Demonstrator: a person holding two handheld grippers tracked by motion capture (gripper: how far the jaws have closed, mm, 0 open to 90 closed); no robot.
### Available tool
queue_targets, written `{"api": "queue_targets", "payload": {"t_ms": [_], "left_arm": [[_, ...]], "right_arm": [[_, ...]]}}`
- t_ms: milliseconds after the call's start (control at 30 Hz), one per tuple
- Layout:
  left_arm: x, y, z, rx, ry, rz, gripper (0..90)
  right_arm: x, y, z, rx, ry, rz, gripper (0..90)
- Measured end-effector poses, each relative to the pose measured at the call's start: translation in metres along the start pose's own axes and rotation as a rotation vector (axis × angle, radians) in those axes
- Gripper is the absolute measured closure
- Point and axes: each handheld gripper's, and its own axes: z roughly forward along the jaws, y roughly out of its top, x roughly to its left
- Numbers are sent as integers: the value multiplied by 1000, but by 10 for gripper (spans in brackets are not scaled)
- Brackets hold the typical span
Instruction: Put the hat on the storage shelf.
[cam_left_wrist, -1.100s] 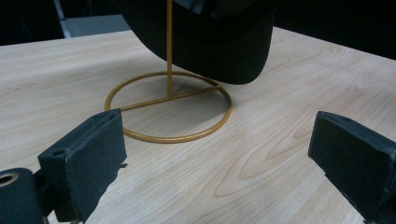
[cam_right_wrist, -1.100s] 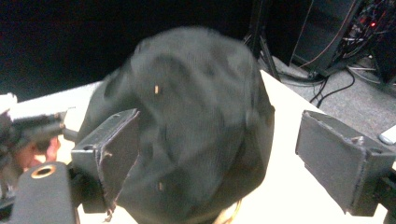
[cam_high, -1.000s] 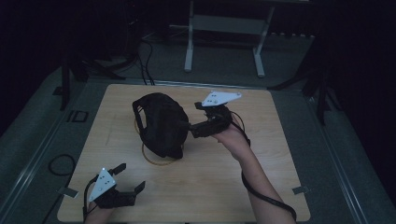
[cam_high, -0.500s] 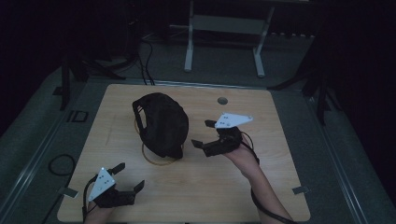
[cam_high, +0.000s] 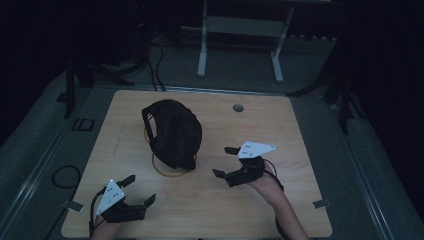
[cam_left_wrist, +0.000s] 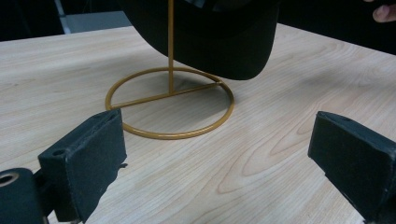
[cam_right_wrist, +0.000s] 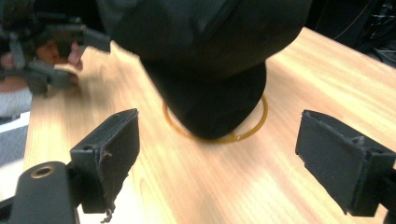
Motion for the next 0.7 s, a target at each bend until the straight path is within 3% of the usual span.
{"api": "queue_targets", "payload": {"t_ms": [400,700], "left_arm": [[0,0,1,6,-8,-2,46],[0,-1,2,11,-11,2,52]], "right_arm": [[5,-36,-3,6,23,15,133],[6,-63,-4,56,29,22,134]]}}
